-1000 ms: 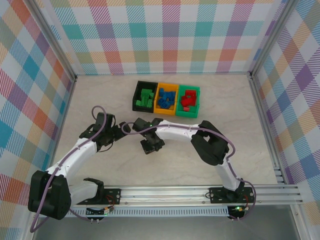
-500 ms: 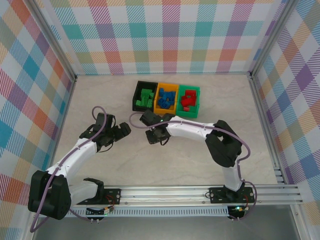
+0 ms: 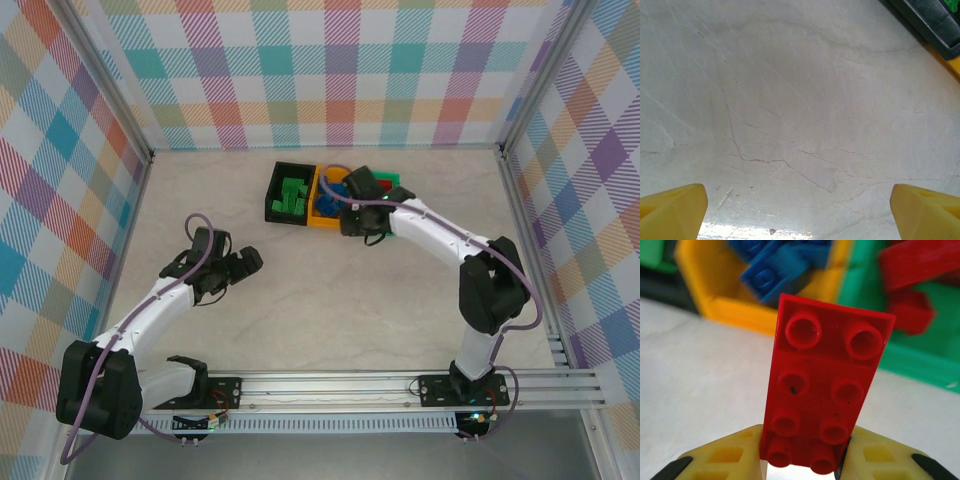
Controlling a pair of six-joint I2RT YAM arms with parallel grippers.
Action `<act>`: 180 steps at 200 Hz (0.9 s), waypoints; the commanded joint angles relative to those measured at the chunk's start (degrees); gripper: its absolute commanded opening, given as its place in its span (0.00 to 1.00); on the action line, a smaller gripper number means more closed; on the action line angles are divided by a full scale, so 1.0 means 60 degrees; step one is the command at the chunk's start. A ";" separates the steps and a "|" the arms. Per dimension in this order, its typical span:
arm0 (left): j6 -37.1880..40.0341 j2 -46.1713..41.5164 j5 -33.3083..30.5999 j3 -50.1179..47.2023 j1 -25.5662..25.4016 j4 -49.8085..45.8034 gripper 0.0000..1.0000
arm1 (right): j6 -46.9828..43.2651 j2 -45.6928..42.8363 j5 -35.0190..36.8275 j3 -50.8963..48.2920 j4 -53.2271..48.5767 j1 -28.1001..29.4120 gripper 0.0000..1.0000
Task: Sort the legos into containers by color
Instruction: Place the lego in the container.
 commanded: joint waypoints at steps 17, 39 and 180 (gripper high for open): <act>-0.0009 -0.0345 0.0153 -0.0176 0.0140 0.0005 0.94 | -0.0573 0.0292 -0.0244 0.0555 -0.0026 -0.1072 0.36; 0.0007 -0.0536 0.0108 -0.0220 0.0129 -0.0111 0.94 | -0.0756 0.0815 -0.0286 0.0959 -0.0200 -0.1546 0.38; 0.0082 -0.0976 -0.0463 -0.0119 0.0143 -0.0494 0.94 | -0.1129 -0.0959 -0.0120 -0.1159 0.0476 -0.1754 0.60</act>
